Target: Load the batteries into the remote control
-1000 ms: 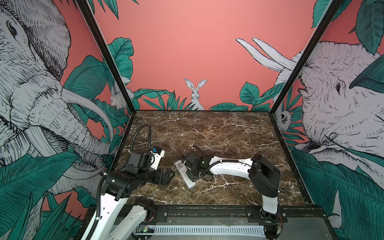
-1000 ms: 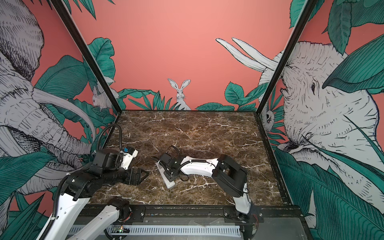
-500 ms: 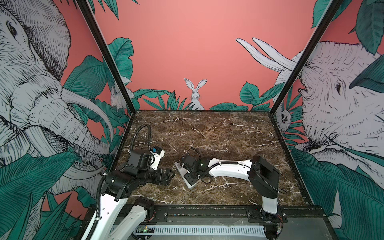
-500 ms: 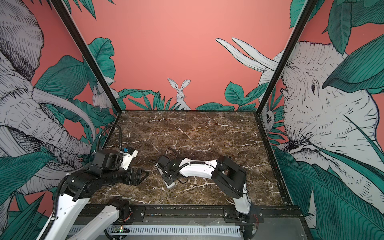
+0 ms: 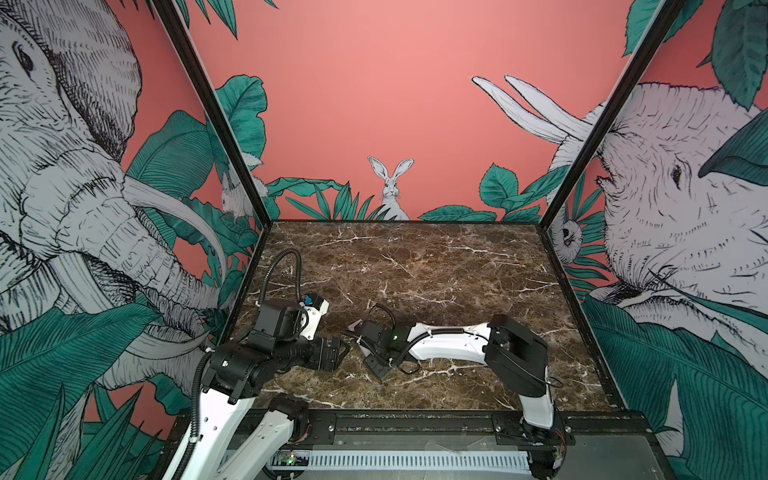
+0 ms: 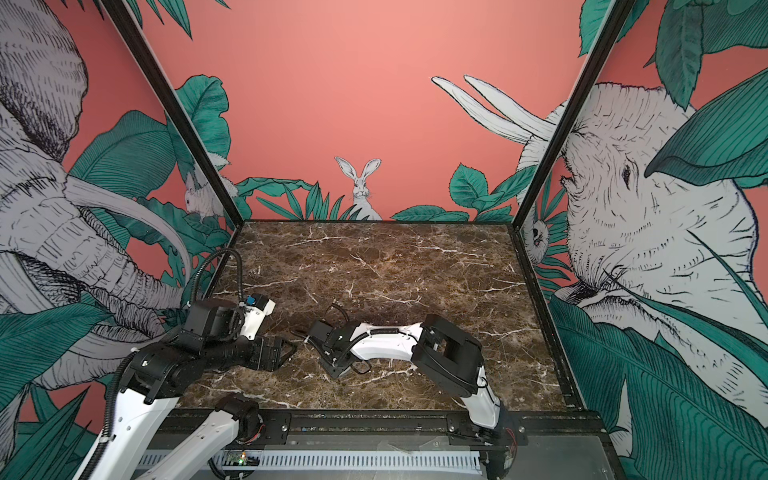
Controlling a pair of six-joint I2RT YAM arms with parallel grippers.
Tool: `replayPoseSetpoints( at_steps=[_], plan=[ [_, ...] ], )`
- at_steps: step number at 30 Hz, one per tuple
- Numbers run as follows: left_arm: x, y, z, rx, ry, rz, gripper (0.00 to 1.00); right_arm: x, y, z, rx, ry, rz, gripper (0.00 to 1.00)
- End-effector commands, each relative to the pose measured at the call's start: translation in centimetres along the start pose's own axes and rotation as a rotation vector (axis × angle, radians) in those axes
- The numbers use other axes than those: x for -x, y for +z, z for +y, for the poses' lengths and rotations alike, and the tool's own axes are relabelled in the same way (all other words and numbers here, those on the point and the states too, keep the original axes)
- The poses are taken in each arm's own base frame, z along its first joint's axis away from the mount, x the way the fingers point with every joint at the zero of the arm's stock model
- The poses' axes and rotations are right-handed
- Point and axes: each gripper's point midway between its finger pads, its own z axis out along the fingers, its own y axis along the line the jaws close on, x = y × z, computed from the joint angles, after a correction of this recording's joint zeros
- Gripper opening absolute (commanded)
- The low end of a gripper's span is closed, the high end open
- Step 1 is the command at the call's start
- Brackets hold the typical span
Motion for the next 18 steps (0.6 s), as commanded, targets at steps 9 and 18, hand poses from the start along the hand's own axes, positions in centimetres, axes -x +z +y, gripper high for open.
replayPoseSetpoints(
  at_steps=[9,18],
  plan=[
    [-0.1,-0.01,0.21,0.009,0.001,-0.005,0.99,-1.07,1.38,-0.97,-0.07,0.066,0.027,0.58],
    [-0.03,0.05,0.15,0.005,-0.004,-0.009,0.99,-0.29,0.42,-1.0,-0.061,0.067,-0.014,0.47]
  ],
)
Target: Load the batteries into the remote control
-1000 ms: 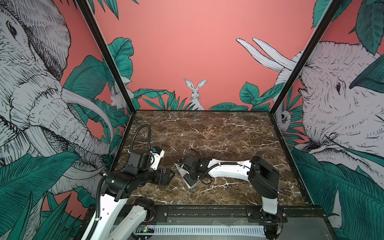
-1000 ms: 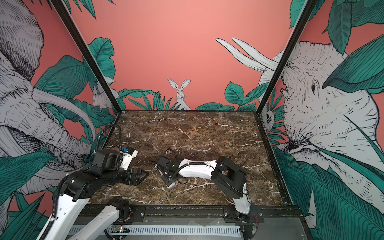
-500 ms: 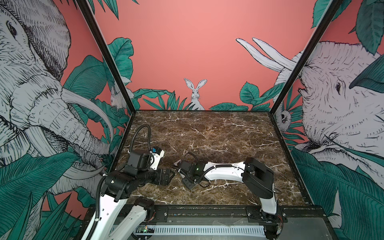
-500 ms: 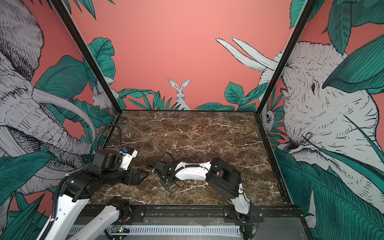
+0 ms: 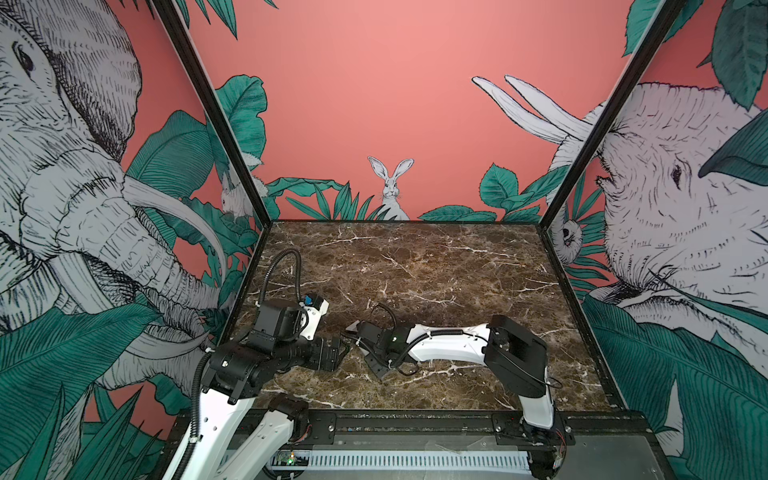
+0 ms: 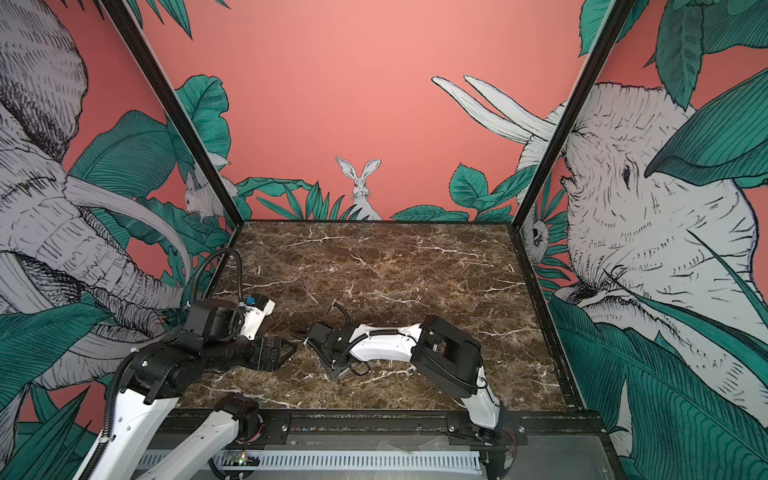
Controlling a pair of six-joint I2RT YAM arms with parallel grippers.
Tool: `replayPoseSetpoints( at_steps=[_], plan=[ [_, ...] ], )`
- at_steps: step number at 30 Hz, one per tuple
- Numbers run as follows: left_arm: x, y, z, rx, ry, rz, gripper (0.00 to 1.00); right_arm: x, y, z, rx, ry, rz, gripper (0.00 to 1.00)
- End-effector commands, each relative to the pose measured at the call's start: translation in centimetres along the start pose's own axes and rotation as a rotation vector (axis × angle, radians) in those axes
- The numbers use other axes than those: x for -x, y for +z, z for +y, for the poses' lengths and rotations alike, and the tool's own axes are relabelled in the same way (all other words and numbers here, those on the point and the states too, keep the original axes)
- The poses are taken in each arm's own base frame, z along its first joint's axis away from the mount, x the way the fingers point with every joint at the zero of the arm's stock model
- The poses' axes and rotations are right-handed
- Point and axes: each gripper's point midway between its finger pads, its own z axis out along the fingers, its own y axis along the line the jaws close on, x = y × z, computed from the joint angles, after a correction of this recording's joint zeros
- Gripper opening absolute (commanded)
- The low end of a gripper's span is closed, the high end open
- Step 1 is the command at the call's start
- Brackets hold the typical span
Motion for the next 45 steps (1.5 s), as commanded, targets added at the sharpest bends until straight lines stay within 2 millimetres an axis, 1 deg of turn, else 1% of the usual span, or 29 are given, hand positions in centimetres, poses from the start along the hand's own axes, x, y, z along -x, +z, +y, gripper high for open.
replayPoseSetpoints(
  at_steps=[1,3,5,8,9,13,16,17,18,24,28,30,35,38,41,43,45],
  plan=[
    [0.0,0.1,0.1,0.003,-0.003,-0.008,0.99,-0.2,0.0,-0.6,-0.023,0.001,-0.008,0.46],
    [0.1,0.1,0.1,0.0,-0.003,-0.012,0.99,0.5,-0.9,-0.7,0.0,0.013,-0.045,0.43],
    [0.4,0.0,0.0,-0.001,-0.003,-0.022,0.99,0.8,-1.6,-0.8,0.043,0.024,-0.08,0.41],
    [1.1,-0.3,-0.3,-0.013,0.001,-0.057,0.99,1.9,-3.4,-1.0,0.121,0.052,-0.152,0.39],
    [1.4,-0.4,-0.5,-0.02,0.003,-0.071,0.99,2.1,-3.9,-1.4,0.137,0.065,-0.169,0.39],
    [2.7,-0.5,-1.3,-0.066,0.004,-0.123,0.99,2.4,-6.0,-2.6,0.19,0.103,-0.218,0.37],
    [3.8,-0.3,-2.2,-0.121,0.003,-0.16,0.99,2.5,-7.9,-2.9,0.249,0.104,-0.27,0.36],
    [4.2,-0.3,-2.6,-0.142,0.001,-0.174,1.0,2.4,-8.2,-2.9,0.269,0.103,-0.28,0.36],
    [4.7,-0.2,-2.9,-0.164,0.003,-0.188,0.99,2.8,-10.0,-2.8,0.305,0.101,-0.329,0.35],
    [7.4,0.3,-5.0,-0.3,-0.001,-0.264,1.0,3.6,-16.0,-2.2,0.535,0.112,-0.499,0.34],
    [9.1,0.5,-6.9,-0.433,0.003,-0.313,0.99,3.9,-19.4,-2.3,0.651,0.134,-0.577,0.33],
    [10.0,0.5,-7.5,-0.481,0.003,-0.358,0.99,4.1,-21.1,-2.3,0.708,0.145,-0.61,0.33],
    [11.8,-0.2,-9.3,-0.634,0.031,-0.453,1.0,4.7,-24.8,-2.7,0.826,0.175,-0.694,0.33],
    [12.7,-0.5,-10.3,-0.711,0.055,-0.506,0.99,5.0,-27.0,-2.6,0.921,0.183,-0.736,0.33],
    [13.6,-1.2,-11.4,-0.775,0.086,-0.543,0.99,5.2,-28.7,-2.2,1.005,0.177,-0.749,0.33],
    [14.2,-1.0,-11.7,-0.785,0.096,-0.546,0.99,5.3,-29.6,-1.9,1.042,0.168,-0.763,0.32],
    [14.7,-1.2,-12.4,-0.826,0.114,-0.552,0.99,5.3,-30.3,-1.6,1.069,0.156,-0.769,0.32]
  ],
)
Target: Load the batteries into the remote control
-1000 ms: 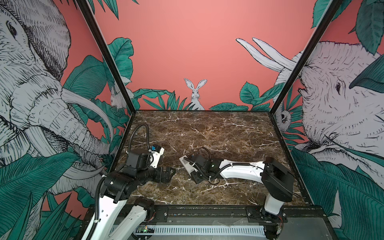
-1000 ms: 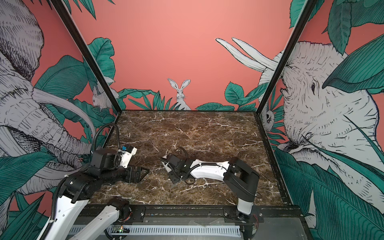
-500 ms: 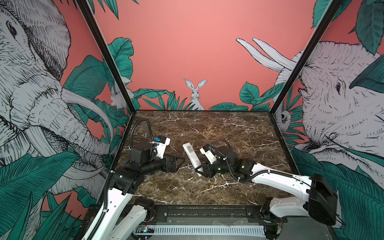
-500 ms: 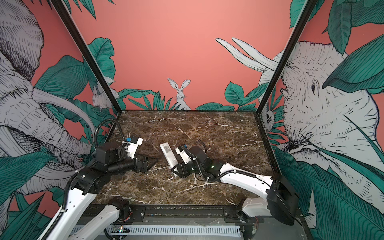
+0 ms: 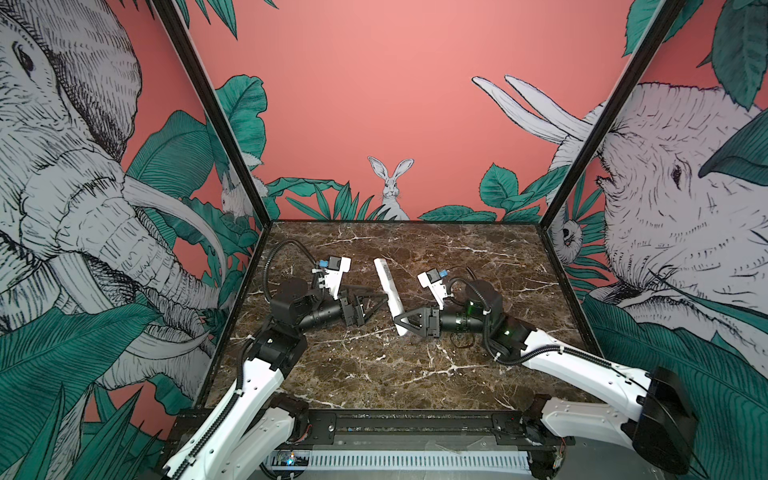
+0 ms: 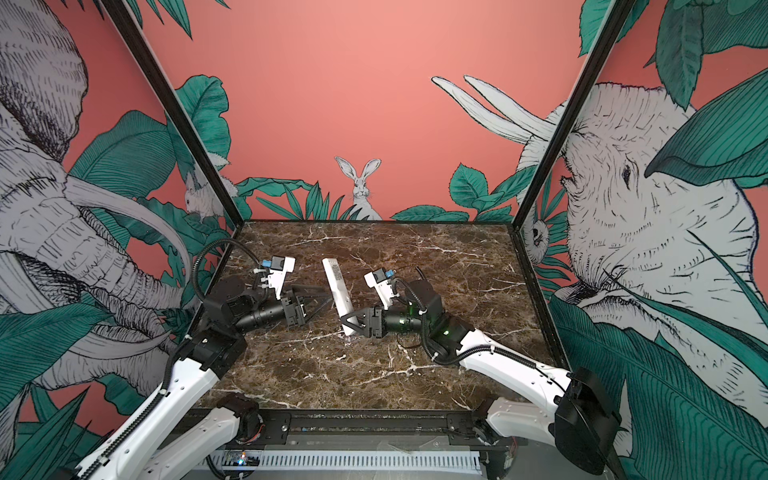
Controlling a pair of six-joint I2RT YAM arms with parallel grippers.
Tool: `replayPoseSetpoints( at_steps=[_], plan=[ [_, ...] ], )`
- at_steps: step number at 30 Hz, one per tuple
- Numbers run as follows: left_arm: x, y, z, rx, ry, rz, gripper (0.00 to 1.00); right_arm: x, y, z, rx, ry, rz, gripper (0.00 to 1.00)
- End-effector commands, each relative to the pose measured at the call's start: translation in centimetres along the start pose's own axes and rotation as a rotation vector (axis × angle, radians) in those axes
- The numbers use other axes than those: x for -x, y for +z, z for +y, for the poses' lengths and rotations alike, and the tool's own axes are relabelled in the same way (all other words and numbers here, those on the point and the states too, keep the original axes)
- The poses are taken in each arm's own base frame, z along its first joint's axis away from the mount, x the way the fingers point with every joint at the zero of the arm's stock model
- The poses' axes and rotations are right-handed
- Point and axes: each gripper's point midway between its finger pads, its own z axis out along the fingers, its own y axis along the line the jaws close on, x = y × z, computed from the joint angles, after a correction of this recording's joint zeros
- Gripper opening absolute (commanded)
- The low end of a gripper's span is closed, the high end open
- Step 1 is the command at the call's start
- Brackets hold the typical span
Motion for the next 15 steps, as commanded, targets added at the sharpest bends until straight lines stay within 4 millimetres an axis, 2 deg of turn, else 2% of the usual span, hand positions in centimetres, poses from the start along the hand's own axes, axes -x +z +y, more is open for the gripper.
replayPoseSetpoints(
  at_steps=[1,8,15],
  plan=[
    [2.3,0.5,-3.3,-0.155,0.078,-0.061,0.99,1.6,-0.7,4.3,0.172,-0.052,-0.04,0.32],
    [3.7,1.4,-4.9,-0.249,0.101,-0.076,0.99,2.1,-1.4,6.5,0.265,-0.063,-0.055,0.32],
    [4.2,0.9,-7.7,-0.366,0.148,-0.071,0.96,2.3,-1.8,6.6,0.269,-0.064,-0.072,0.32]
  ],
)
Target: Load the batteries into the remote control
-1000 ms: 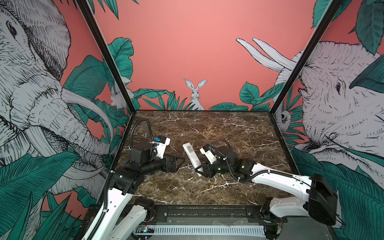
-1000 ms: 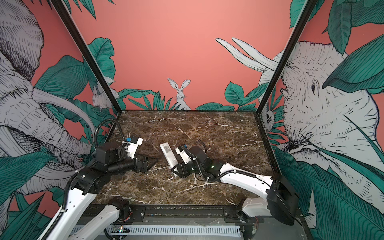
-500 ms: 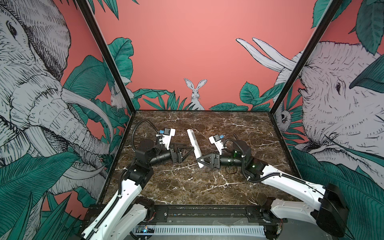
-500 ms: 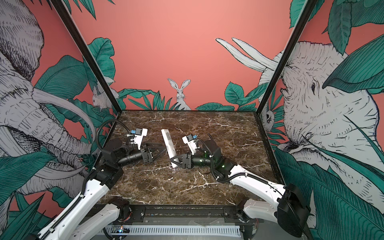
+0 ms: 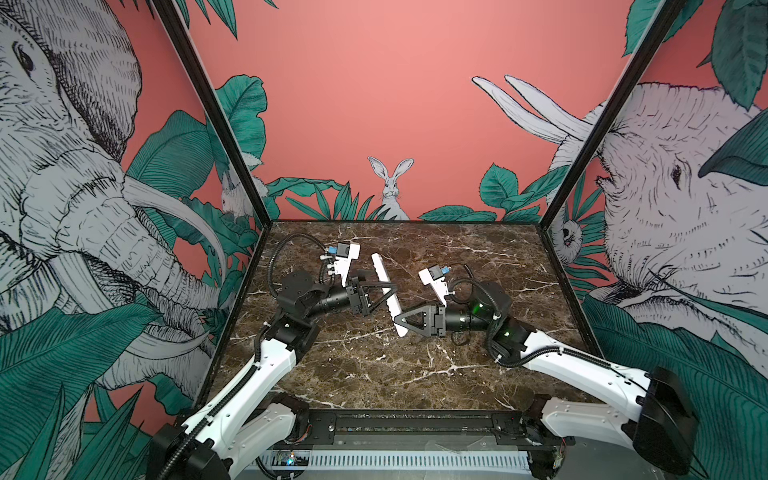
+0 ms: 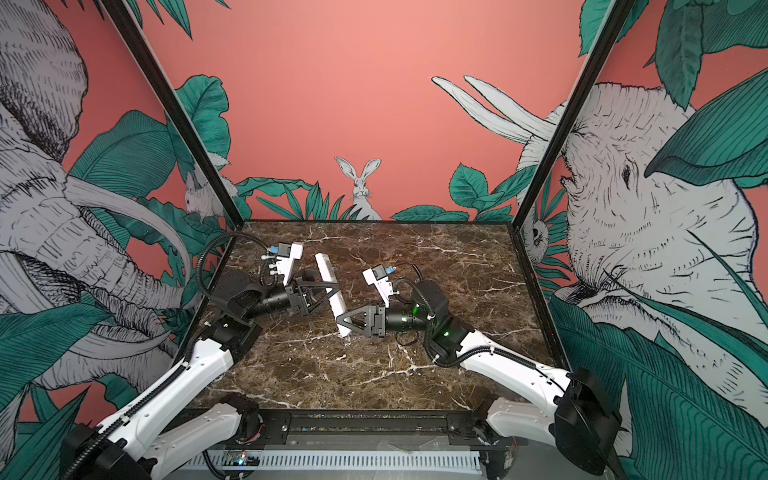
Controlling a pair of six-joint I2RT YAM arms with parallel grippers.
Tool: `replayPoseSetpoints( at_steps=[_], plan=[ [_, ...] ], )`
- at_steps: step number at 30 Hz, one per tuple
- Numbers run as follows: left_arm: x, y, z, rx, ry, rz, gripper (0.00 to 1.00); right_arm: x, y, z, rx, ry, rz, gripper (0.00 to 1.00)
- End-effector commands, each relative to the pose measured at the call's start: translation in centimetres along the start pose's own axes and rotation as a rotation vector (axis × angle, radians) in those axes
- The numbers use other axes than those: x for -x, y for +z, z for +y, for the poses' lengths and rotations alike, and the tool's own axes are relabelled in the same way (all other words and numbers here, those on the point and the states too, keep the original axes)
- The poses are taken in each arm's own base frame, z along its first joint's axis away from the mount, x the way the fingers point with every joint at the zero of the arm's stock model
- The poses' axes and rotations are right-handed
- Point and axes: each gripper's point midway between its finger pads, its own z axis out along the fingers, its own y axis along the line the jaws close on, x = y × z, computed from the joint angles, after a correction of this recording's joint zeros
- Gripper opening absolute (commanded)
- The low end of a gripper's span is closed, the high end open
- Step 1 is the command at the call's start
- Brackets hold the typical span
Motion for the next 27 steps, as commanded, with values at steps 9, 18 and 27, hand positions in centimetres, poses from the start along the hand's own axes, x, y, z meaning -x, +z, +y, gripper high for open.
replayPoseSetpoints(
  at_steps=[9,18,27],
  plan=[
    [1.8,-0.3,-4.7,-0.137,0.116,-0.026,0.76,1.5,-0.9,3.1,0.123,-0.077,-0.063,0.32],
    [1.9,-0.2,-4.5,-0.134,0.113,-0.026,0.58,1.4,-0.9,2.7,0.122,-0.066,-0.067,0.32],
    [1.7,-0.1,-4.1,-0.122,0.115,-0.024,0.37,1.2,-0.7,2.1,0.134,-0.047,-0.064,0.35]
  ],
)
